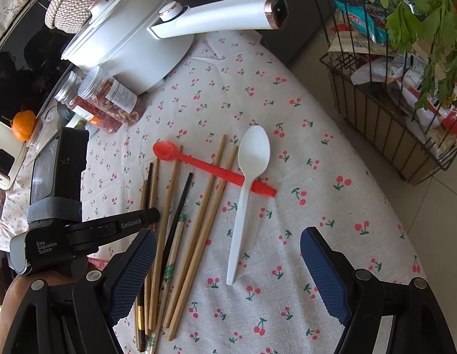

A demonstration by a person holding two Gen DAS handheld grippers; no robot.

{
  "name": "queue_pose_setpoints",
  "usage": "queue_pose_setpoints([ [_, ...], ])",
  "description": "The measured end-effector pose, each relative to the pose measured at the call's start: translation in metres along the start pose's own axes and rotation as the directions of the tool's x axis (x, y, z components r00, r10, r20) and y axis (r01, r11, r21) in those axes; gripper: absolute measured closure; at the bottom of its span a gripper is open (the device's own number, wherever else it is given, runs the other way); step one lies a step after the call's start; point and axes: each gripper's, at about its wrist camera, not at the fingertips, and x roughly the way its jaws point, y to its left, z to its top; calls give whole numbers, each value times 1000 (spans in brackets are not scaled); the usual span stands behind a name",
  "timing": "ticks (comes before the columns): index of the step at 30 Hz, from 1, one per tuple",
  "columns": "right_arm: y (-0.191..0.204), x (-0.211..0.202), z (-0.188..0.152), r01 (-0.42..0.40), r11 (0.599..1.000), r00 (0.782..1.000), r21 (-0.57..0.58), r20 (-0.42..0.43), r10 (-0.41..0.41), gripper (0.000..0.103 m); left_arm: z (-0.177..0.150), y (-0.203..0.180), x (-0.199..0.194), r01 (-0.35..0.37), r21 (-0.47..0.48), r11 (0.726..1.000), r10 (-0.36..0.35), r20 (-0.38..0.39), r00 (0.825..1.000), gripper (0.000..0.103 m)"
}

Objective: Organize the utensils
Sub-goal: 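Lower the left tool onto the chopstick pile and grasp a wooden chopstick, then lift the wooden chopstick with the left tool while the right tool grasps another wooden chopstick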

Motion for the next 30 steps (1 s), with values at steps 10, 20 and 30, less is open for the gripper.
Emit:
queue_pose_setpoints([
  [10, 29, 24, 1, -109, 992, 994, -58, -32, 107, 25, -63, 25, -102, 161, 85, 983, -177, 234, 956, 97],
  [20, 65, 74, 1, -142, 979, 988, -146, -85, 131, 67, -164, 99, -197, 223, 171, 960, -278, 457, 845, 97],
  [30, 89, 121, 4, -35, 980, 996, -196, -92, 17, 79, -177, 138, -209, 270, 163, 949, -315, 519, 795, 97],
])
